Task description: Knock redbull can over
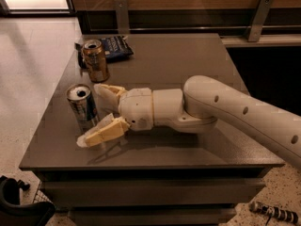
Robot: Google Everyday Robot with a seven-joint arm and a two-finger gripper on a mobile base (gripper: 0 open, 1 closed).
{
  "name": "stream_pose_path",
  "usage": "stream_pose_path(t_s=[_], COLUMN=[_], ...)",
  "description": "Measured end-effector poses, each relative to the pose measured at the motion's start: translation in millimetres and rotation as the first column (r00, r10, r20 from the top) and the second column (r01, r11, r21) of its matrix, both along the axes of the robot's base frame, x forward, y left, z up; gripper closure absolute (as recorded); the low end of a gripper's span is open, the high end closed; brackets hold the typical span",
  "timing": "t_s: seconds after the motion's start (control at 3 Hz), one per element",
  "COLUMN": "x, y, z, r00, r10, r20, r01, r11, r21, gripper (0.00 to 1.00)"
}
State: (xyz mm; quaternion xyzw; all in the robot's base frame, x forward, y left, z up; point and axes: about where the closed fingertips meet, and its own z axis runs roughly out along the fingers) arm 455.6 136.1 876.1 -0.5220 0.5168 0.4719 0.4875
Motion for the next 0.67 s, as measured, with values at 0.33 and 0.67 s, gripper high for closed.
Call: stream_pose_path(t_s=[0.33, 0.67], x=[-1.3, -2.4], y=[1.9, 3.5], z=[0.7, 1.3], r00=[1.0000, 1.0000], r10=[0.004, 0.008], r20=[0.001, 0.002], r01=[-0.004, -0.008], r11=[1.000, 1.000], r21=[0.000, 0.000], gripper=[0.39, 0.61])
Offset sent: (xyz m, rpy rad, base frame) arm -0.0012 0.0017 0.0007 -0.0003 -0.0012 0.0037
